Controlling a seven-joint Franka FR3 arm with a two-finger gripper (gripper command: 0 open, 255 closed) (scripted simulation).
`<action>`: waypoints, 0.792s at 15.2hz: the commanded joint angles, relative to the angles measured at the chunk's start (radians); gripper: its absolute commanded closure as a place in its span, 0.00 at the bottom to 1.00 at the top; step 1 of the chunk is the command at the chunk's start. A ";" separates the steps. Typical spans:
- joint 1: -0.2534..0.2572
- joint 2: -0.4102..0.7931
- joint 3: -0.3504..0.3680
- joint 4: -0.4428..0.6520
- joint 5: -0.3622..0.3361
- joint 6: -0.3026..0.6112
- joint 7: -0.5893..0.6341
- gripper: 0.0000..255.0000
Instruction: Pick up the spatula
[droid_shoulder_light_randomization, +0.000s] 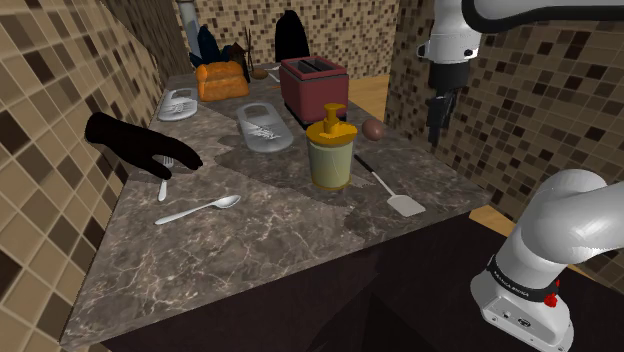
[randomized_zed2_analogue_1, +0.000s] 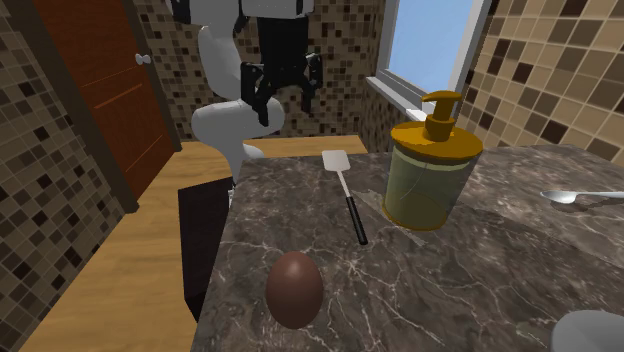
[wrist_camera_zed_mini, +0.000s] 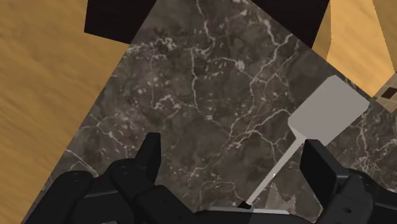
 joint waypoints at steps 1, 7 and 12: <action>0.000 0.000 0.000 0.000 0.000 0.000 0.000 0.00; -0.064 0.027 0.173 -0.100 0.114 0.228 0.350 0.00; -0.139 0.122 0.329 -0.121 0.168 0.429 0.639 0.00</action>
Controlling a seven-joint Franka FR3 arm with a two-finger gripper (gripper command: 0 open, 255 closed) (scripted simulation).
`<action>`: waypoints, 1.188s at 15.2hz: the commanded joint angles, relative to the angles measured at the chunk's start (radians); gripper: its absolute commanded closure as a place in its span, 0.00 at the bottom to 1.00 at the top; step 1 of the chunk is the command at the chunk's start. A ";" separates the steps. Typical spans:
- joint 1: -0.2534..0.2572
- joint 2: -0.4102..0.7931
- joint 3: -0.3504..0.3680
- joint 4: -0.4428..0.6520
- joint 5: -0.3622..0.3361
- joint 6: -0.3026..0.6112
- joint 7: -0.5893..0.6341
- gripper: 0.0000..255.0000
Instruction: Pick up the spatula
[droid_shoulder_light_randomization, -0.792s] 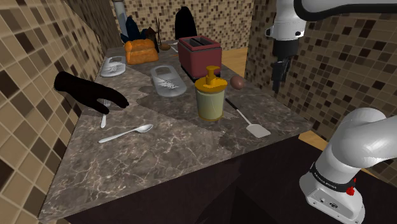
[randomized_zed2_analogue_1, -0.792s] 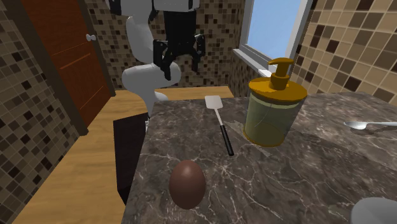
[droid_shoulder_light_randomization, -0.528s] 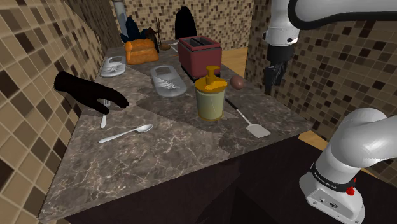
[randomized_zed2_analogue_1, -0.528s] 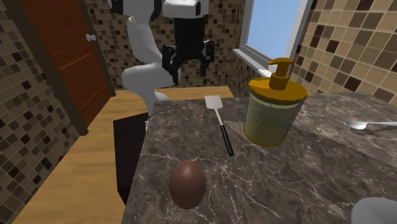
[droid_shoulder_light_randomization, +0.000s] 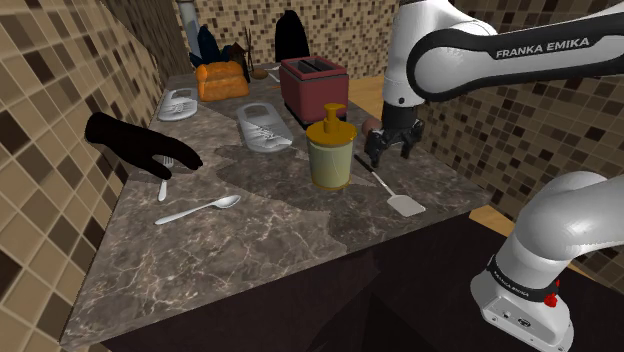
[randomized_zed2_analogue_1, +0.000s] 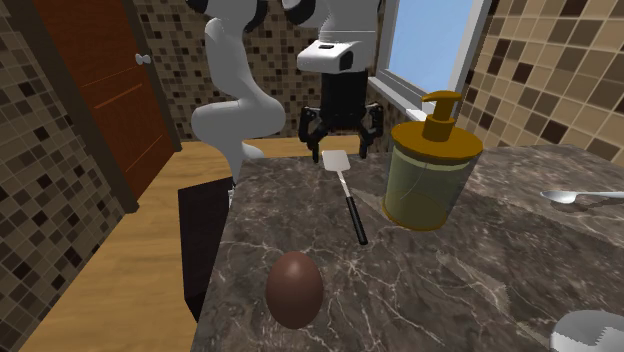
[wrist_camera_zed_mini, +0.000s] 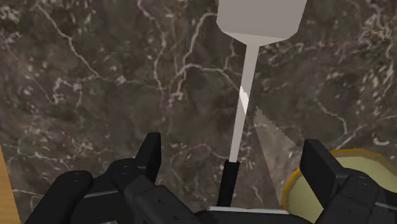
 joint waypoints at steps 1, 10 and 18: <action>-0.028 0.039 0.047 0.001 0.010 0.067 0.091 0.00; -0.022 0.059 0.071 -0.087 0.027 0.174 0.091 0.00; -0.021 0.056 0.071 -0.087 0.028 0.172 0.092 1.00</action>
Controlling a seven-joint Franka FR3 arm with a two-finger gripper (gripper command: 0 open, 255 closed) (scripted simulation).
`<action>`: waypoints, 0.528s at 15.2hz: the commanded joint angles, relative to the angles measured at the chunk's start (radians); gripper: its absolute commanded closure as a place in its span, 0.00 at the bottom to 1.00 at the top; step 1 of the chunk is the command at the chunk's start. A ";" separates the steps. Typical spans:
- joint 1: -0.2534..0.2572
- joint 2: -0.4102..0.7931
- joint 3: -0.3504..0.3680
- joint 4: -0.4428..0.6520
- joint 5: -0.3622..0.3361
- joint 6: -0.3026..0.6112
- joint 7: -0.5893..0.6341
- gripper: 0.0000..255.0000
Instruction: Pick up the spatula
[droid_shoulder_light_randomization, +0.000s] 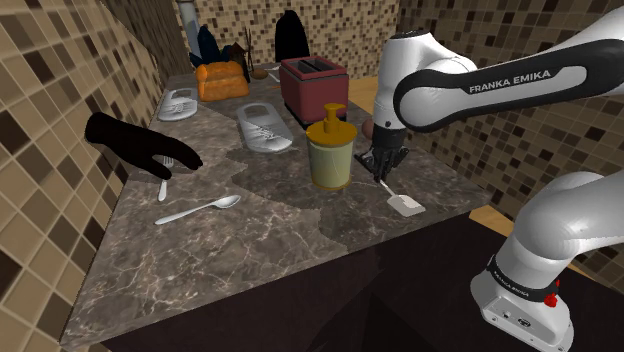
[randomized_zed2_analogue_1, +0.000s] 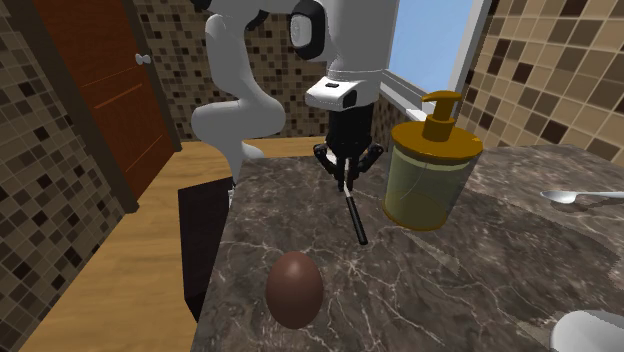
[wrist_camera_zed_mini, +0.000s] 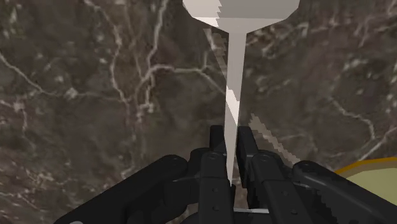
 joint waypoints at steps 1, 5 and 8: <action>0.000 0.000 0.000 0.000 0.000 0.000 0.000 1.00; -0.003 -0.007 -0.010 0.034 -0.007 -0.041 -0.001 1.00; -0.005 -0.014 -0.019 0.069 -0.014 -0.083 -0.001 1.00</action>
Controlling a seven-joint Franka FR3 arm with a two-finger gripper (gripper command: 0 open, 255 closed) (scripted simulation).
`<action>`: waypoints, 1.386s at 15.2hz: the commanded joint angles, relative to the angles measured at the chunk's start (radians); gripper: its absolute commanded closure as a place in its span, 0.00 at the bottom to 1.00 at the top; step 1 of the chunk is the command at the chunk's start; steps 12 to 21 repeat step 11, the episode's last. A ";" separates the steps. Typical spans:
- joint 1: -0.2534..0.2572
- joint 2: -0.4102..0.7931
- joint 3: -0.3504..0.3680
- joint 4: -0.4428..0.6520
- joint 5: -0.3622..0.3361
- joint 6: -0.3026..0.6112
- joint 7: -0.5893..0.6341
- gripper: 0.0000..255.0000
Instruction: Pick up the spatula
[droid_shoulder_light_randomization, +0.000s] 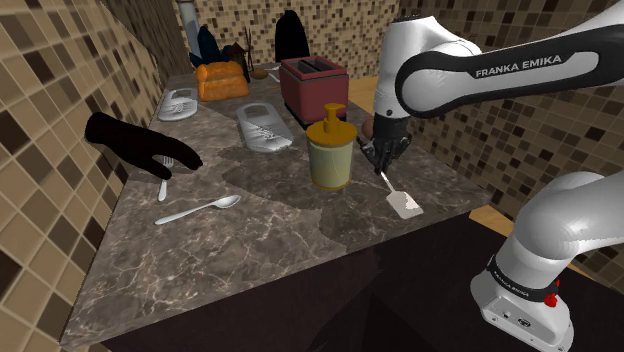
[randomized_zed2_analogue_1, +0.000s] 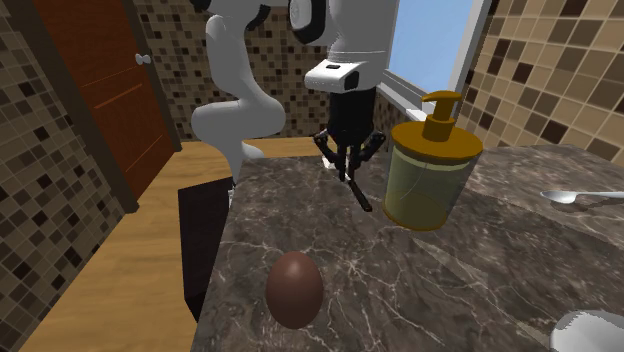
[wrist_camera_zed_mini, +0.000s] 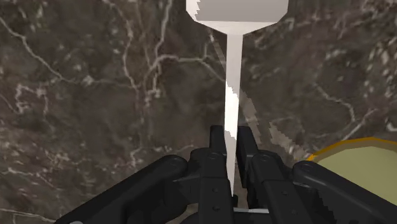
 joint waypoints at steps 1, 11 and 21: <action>-0.002 -0.004 -0.006 0.025 -0.005 -0.030 0.000 1.00; -0.010 -0.009 -0.028 0.130 -0.023 -0.139 0.001 1.00; -0.010 -0.009 -0.028 0.130 -0.023 -0.139 0.001 1.00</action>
